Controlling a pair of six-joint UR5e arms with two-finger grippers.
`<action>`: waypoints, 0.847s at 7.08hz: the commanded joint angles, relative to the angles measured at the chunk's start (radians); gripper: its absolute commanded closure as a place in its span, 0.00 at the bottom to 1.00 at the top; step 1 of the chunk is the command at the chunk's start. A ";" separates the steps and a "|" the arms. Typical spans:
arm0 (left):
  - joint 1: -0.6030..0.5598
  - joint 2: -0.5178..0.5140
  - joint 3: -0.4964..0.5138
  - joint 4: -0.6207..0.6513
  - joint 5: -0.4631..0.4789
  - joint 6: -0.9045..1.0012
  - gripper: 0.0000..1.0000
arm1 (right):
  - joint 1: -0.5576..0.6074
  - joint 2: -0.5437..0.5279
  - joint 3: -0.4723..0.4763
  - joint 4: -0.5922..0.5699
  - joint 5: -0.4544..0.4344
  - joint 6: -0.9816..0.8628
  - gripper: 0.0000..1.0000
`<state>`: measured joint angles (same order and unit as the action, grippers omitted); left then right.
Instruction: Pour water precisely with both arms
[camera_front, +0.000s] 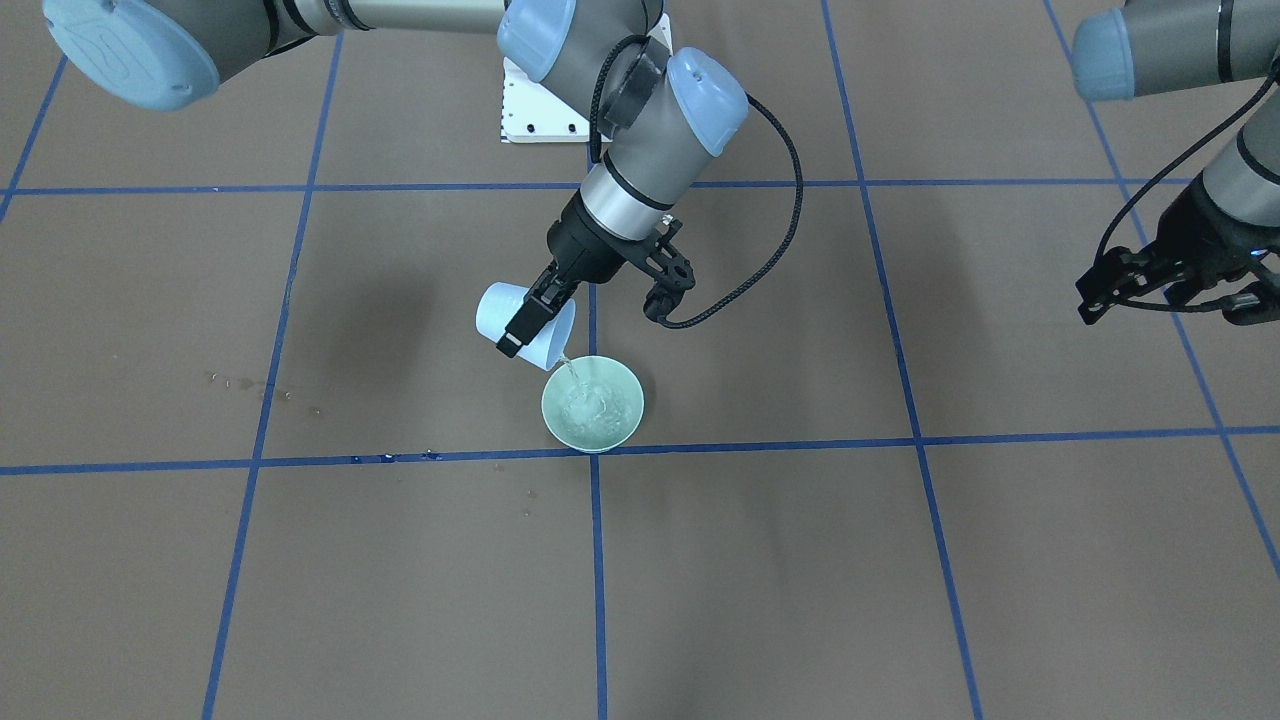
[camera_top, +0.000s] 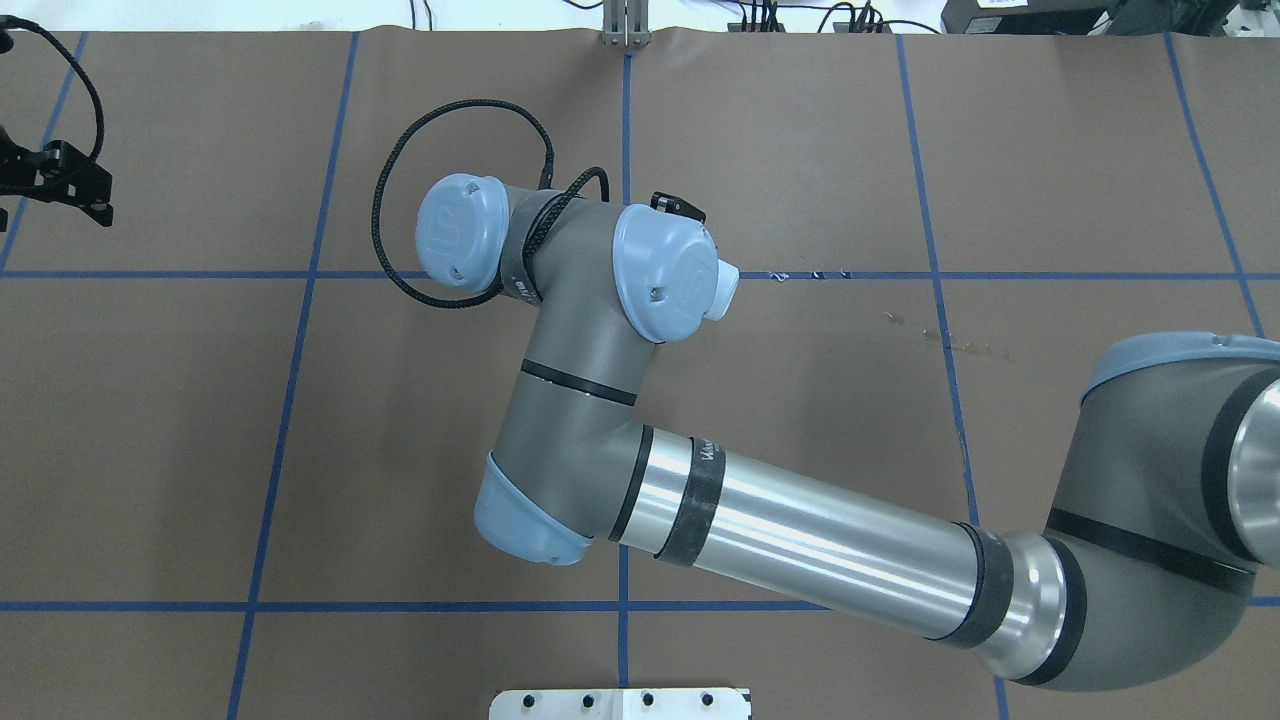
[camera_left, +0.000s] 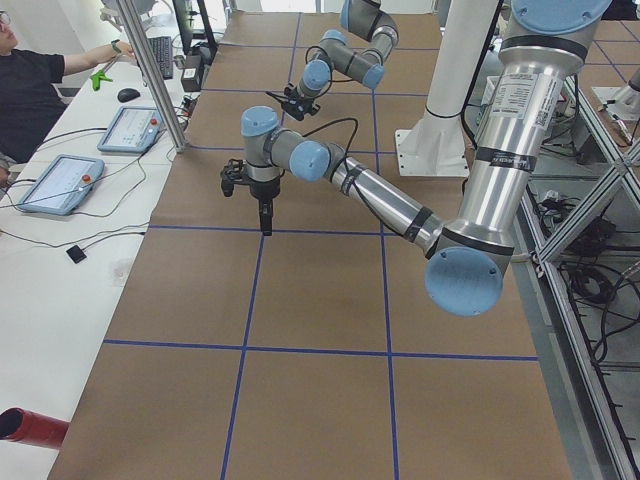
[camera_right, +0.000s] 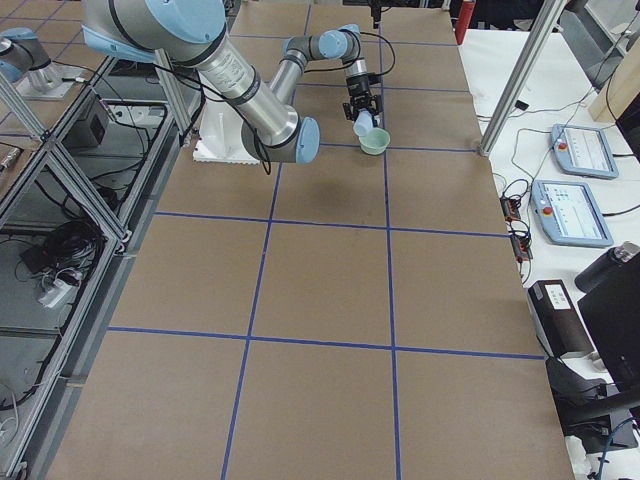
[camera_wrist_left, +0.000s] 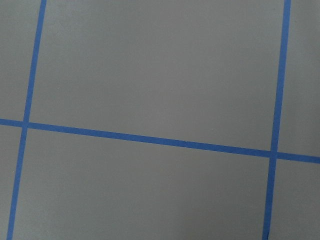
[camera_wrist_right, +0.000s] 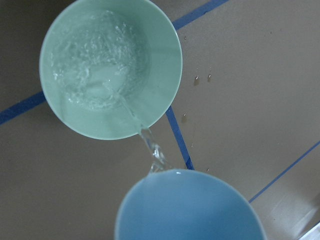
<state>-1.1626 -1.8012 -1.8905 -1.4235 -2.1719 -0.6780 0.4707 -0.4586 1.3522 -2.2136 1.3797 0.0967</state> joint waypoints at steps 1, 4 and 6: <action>0.000 -0.001 0.001 0.000 0.000 0.000 0.00 | -0.003 0.005 0.013 0.027 0.001 0.000 1.00; -0.008 -0.015 -0.001 0.002 0.000 -0.002 0.00 | -0.001 -0.136 0.175 0.246 0.082 0.032 1.00; -0.008 -0.029 -0.004 0.003 -0.002 -0.011 0.00 | 0.060 -0.292 0.386 0.404 0.143 0.166 1.00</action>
<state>-1.1698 -1.8235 -1.8922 -1.4210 -2.1724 -0.6850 0.4911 -0.6503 1.6090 -1.9190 1.4754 0.1888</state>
